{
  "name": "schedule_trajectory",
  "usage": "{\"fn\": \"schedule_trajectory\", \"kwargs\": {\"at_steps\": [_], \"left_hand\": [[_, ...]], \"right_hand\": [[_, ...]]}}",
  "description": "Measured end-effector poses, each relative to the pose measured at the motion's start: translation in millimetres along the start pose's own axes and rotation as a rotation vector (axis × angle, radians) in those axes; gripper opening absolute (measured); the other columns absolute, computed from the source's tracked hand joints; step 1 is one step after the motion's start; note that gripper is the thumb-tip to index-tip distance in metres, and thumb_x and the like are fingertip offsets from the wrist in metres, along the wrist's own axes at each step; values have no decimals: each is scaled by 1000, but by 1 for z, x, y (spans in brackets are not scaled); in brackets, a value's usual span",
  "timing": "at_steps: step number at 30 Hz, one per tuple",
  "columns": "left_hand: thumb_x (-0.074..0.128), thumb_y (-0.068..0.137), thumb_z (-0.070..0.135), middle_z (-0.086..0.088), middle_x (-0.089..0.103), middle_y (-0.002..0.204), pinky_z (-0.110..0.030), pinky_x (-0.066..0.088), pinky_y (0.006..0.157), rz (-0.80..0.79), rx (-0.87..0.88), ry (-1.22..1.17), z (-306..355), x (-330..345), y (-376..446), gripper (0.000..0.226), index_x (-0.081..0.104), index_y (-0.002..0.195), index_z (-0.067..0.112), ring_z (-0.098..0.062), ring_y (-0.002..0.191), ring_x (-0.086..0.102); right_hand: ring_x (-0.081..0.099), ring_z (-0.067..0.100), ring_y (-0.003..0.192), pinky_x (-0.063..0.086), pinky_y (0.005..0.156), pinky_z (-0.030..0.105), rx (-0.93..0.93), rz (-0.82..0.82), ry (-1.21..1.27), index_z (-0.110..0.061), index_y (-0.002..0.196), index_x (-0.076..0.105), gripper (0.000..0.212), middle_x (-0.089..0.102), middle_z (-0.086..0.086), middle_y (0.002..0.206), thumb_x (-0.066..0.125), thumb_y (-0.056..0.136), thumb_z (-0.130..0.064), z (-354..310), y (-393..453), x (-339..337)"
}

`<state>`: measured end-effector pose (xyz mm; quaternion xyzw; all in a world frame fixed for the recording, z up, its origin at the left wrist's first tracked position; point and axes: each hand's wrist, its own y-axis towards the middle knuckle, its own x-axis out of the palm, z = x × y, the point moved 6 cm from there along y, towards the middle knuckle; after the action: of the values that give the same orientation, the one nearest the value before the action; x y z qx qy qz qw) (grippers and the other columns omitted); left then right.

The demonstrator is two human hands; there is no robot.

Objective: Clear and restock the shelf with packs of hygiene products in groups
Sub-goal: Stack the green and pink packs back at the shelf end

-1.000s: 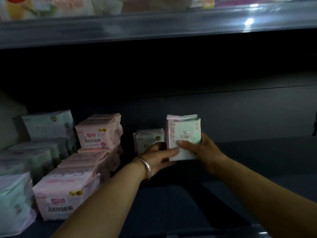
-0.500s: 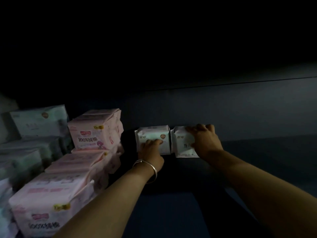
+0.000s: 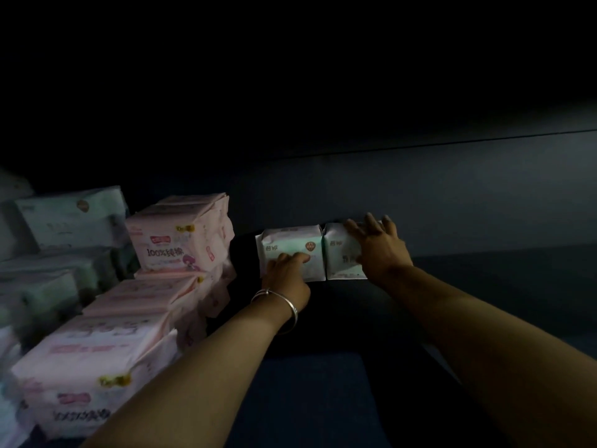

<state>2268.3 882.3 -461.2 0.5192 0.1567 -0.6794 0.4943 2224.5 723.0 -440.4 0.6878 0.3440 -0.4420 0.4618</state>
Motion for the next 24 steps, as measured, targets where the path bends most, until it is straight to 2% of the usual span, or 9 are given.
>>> {"fn": "schedule_trajectory", "kwargs": {"at_steps": [1, 3, 6, 10, 12, 15, 18, 21, 24], "left_hand": [[43, 84, -5, -9, 39, 141, -34, 27, 113, -3, 4, -8, 1, -1, -3, 60, 42, 139, 19, -28, 131, 34], [42, 86, -4, -8, 38, 142, -35, 27, 113, -19, 13, -6, 5, -4, -9, 58, 42, 139, 19, -27, 133, 34], [45, 89, 3, -4, 37, 144, -33, 28, 113, -55, 35, 64, 11, -10, -25, 52, 42, 138, 20, -25, 134, 34], [50, 93, 17, -1, 38, 145, -31, 29, 112, -75, 67, 179, 28, -23, -58, 45, 42, 137, 21, -22, 134, 37], [51, 93, 22, -3, 41, 142, -29, 31, 109, -65, 82, 227, 37, -33, -80, 44, 44, 136, 20, -23, 130, 40], [53, 92, 25, -7, 46, 137, -32, 35, 105, -37, 118, 242, 51, -49, -122, 44, 46, 134, 17, -26, 125, 44], [53, 92, 27, -8, 46, 135, -36, 35, 104, 3, 142, 218, 65, -66, -171, 44, 46, 134, 16, -27, 124, 43], [47, 85, 37, -12, 48, 129, -41, 37, 101, 72, 188, 197, 77, -76, -228, 51, 51, 129, 12, -31, 119, 45], [52, 88, 31, -12, 47, 127, -41, 35, 98, 109, 197, 212, 83, -71, -287, 44, 51, 127, 12, -30, 119, 41]], "right_hand": [[-10, 35, 145, 11, 116, 51, -15, 3, -46, -33, 151, -1, 81, -10, 5, 159, 53, 93, -14, -2, -4, -3], [-14, 31, 145, 3, 117, 50, -48, 34, -107, -31, 150, -5, 83, -13, 4, 159, 53, 93, -15, -6, -16, -12], [-7, 29, 146, 4, 118, 46, -126, 4, -156, -26, 151, 9, 75, -2, 3, 160, 55, 92, -20, -15, -41, -17], [4, 26, 147, 10, 118, 43, -161, -109, -177, -23, 148, 26, 62, 18, 3, 157, 54, 92, -23, -28, -84, -29], [17, 26, 144, 18, 116, 41, -172, -120, -145, -21, 143, 37, 53, 31, 5, 151, 52, 92, -23, -32, -110, -43], [47, 28, 121, 38, 99, 36, -207, -28, -68, -16, 125, 56, 36, 54, 9, 128, 49, 90, -19, -38, -155, -69], [55, 30, 108, 44, 88, 35, -253, 55, 15, -12, 115, 61, 31, 60, 10, 116, 52, 86, -17, -45, -202, -89], [53, 32, 114, 43, 91, 36, -315, 86, 55, -11, 120, 60, 37, 58, 12, 124, 55, 84, -17, -50, -254, -97], [32, 28, 137, 27, 109, 37, -382, 20, 133, -9, 135, 49, 49, 39, 12, 147, 57, 87, -18, -51, -316, -90]]}}
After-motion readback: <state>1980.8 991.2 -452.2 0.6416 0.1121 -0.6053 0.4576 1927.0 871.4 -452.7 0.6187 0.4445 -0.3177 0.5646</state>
